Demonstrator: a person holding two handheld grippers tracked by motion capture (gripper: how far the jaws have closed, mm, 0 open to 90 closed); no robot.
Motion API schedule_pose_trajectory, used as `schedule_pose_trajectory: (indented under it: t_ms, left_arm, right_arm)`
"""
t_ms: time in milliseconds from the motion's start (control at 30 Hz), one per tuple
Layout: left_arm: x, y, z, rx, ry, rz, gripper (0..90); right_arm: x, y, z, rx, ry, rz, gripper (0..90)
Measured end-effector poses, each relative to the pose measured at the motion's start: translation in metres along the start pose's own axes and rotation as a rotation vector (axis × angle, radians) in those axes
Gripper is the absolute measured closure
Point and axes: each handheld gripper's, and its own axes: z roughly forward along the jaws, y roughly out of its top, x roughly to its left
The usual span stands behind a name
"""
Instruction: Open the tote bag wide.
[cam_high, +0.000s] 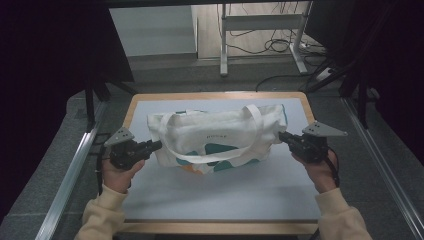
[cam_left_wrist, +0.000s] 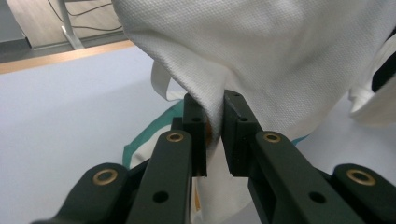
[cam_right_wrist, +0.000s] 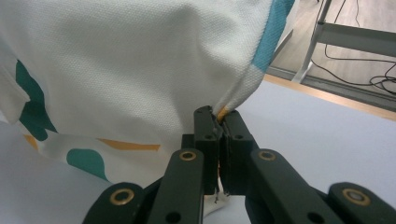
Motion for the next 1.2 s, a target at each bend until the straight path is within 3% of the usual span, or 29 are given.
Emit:
schedule_pose_trajectory:
  t_ms: [300,633,833,1000,1200]
  left_arm:
    - [0.000,-0.017,0.010,0.029,-0.010,-0.018,81.1]
    - [-0.001,-0.027,0.013,0.038,-0.008,-0.016,81.3]
    - [-0.003,-0.035,0.019,0.062,0.000,-0.009,81.5]
    - [0.002,-0.040,0.026,0.076,-0.006,-0.037,81.7]
    - [0.002,-0.045,0.032,0.103,-0.001,-0.024,82.0]
  right_arm:
    - [0.001,-0.021,0.013,0.043,0.011,0.018,85.7]
    - [0.001,-0.030,0.017,0.049,0.018,0.037,85.7]
    - [0.002,-0.038,0.022,0.056,0.017,0.049,85.6]
    - [0.002,-0.045,0.030,0.067,0.017,0.062,85.6]
    - [0.003,-0.052,0.035,0.080,0.019,0.077,85.6]
